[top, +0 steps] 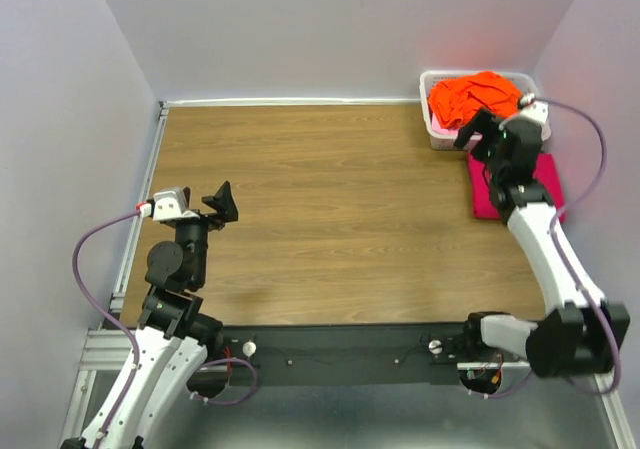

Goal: Fold and stack the t-shirts
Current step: Grab the tshirt from the pile

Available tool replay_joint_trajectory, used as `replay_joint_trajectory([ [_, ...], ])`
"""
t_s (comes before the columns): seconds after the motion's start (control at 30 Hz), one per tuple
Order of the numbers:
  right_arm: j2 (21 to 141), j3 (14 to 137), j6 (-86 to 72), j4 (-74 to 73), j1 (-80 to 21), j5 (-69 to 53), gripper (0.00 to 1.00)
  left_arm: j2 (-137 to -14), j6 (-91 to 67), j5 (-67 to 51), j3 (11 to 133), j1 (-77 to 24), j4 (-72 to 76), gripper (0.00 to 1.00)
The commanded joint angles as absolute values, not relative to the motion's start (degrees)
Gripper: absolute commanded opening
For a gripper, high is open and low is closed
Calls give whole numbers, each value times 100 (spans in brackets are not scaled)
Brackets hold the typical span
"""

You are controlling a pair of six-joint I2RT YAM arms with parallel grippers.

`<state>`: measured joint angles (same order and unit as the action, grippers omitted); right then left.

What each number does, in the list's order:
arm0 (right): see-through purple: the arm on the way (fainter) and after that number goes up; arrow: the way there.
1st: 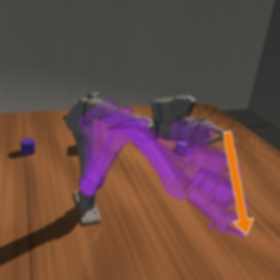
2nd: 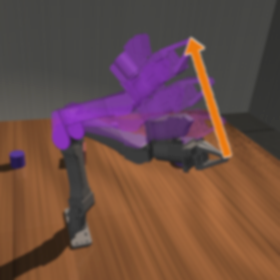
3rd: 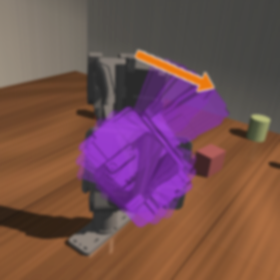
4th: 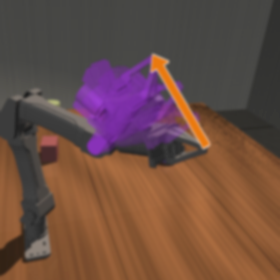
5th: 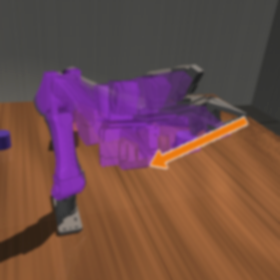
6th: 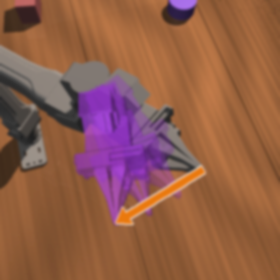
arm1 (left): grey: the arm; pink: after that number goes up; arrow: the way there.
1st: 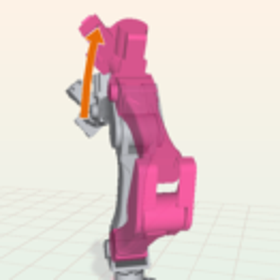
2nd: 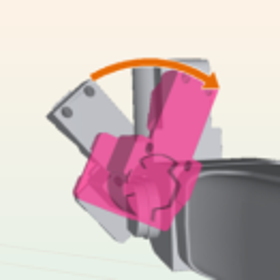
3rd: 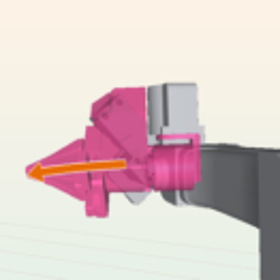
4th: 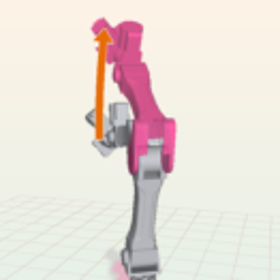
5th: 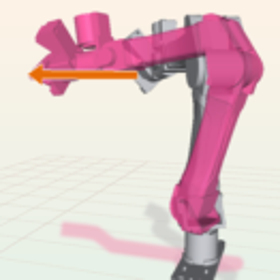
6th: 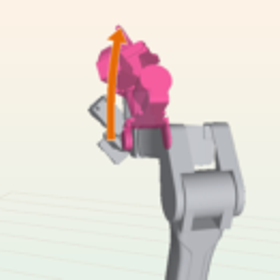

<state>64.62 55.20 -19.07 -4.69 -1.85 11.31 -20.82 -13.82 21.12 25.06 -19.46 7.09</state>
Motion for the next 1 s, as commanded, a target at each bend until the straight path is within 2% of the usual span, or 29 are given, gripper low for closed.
replay_joint_trajectory([
  [0.0, 7670, 6510, -2101, -343, -202, 1528, 100, -1899, -1406, 1872, 2610, -1899, 650, 99],
  [0.1, 8778, 7328, -1987, -316, -132, 1696, 95, -1828, -1310, 1933, 2584, -1907, 677, 99],
  [0.17, 9349, 7741, -1960, -316, -79, 1679, 86, -1837, -1231, 1942, 2575, -1907, 694, 99],
  [0.2, 9830, 8091, -1943, -308, -27, 1661, 75, -1837, -1143, 1951, 2549, -1916, 703, 99],
  [0.3, 10674, 8812, -2004, -308, 95, 1512, 65, -1872, -1081, 2012, 2540, -1916, 703, 99],
  [0.4, 11231, 9419, -2039, -299, 149, 1389, 59, -1934, -1046, 2022, 2531, -1916, 721, 99],
  [0.53, 12039, 9860, -2118, -299, 185, 1318, 59, -2030, -993, 2021, 2531, -1916, 765, 99],
  [0.57, 12128, 9922, -2127, -308, 185, 1240, 59, -2048, -984, 2021, 2531, -1907, 765, 99],
  [0.73, 12349, 9984, -2232, -308, 185, 713, 44, -2153, -967, 2013, 2531, -1907, 791, 99],
  [0.87, 12270, 9888, -2294, -299, 193, 204, 40, -2153, -949, 1978, 2531, -1916, 809, 98],
  [0.93, 12243, 9861, -2285, -308, 193, 80, 35, -2136, -958, 1969, 2531, -1907, 817, 98],
  [0.97, 12174, 9809, -2276, -316, 185, 44, 27, -2127, -958, 1969, 2531, -1907, 817, 98],
])
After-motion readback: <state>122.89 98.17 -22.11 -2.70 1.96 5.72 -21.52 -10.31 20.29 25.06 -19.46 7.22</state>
